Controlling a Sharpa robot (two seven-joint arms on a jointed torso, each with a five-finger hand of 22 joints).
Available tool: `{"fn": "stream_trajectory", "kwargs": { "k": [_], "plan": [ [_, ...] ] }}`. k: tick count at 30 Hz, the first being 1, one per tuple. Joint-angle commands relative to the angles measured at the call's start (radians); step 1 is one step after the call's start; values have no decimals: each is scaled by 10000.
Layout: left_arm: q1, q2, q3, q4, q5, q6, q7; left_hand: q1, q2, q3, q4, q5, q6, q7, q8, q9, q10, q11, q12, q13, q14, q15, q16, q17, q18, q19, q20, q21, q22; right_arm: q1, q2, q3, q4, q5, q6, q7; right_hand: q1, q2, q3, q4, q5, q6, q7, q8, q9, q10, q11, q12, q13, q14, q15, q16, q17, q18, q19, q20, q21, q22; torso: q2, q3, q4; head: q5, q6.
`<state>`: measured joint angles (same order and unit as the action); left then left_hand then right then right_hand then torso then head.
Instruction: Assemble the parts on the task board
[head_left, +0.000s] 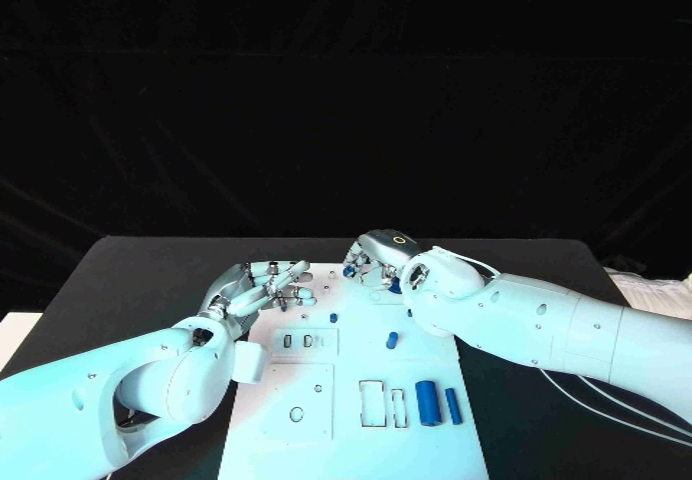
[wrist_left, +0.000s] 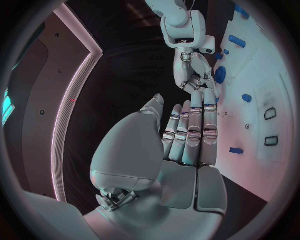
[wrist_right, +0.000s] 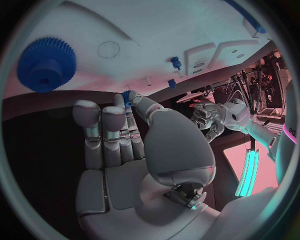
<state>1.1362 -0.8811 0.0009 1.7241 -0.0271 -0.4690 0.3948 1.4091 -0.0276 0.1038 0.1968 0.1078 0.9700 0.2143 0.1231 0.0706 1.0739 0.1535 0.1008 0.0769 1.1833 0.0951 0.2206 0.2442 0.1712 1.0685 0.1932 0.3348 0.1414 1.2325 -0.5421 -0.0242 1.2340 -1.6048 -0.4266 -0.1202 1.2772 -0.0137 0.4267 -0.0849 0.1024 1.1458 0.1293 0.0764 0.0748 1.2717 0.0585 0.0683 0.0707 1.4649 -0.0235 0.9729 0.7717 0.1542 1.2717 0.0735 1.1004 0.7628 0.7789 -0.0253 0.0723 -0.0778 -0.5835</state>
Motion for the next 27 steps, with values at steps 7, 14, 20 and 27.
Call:
{"fn": "stream_trajectory", "kwargs": {
  "k": [7,14,20,27],
  "plan": [
    [14,20,9,-24,11,201,44,14,84,-19,-46,-26,-29,60,-36,-16,-26,39,-64,-4,-37,-4,-56,9,87,-53,29,-28,-11,22,649,2,-704,207,82,50,-95,-39,36,84,-54,-48,35,-49,31,-93,43,-67,-20,48,5,67,47,-107,-21,31,85,29,40,-11,26,18,8],
    [15,48,9,-39,11,206,34,17,85,-21,-53,-27,-33,63,-40,-15,-26,41,-71,-2,-43,-2,-63,19,87,-57,31,-32,-13,23,904,2,-967,102,125,-85,-90,-44,42,85,-52,-52,36,-53,31,-99,43,-67,-21,49,6,75,56,-109,-18,33,97,45,52,-17,21,25,-7],
    [15,55,9,-29,11,208,27,17,85,-21,-53,-27,-33,63,-40,-15,-26,41,-71,-2,-43,-2,-63,19,87,-57,31,-32,-13,27,1023,2,-1156,-17,418,-296,-107,-89,48,120,-50,-76,53,-69,27,-129,59,-65,-24,44,17,93,75,-109,-33,41,118,58,50,-17,29,39,-24],
    [18,29,9,-11,11,194,16,17,85,-21,-53,-27,-33,63,-40,-15,-26,41,-71,-2,-43,-2,-63,19,87,-57,31,-32,-13,28,1164,-6,-1292,-46,937,-299,-159,-145,32,188,-73,-97,66,-83,23,-157,74,-61,-25,36,31,114,97,-107,-62,55,130,56,71,-11,24,46,-57]
  ]
}}
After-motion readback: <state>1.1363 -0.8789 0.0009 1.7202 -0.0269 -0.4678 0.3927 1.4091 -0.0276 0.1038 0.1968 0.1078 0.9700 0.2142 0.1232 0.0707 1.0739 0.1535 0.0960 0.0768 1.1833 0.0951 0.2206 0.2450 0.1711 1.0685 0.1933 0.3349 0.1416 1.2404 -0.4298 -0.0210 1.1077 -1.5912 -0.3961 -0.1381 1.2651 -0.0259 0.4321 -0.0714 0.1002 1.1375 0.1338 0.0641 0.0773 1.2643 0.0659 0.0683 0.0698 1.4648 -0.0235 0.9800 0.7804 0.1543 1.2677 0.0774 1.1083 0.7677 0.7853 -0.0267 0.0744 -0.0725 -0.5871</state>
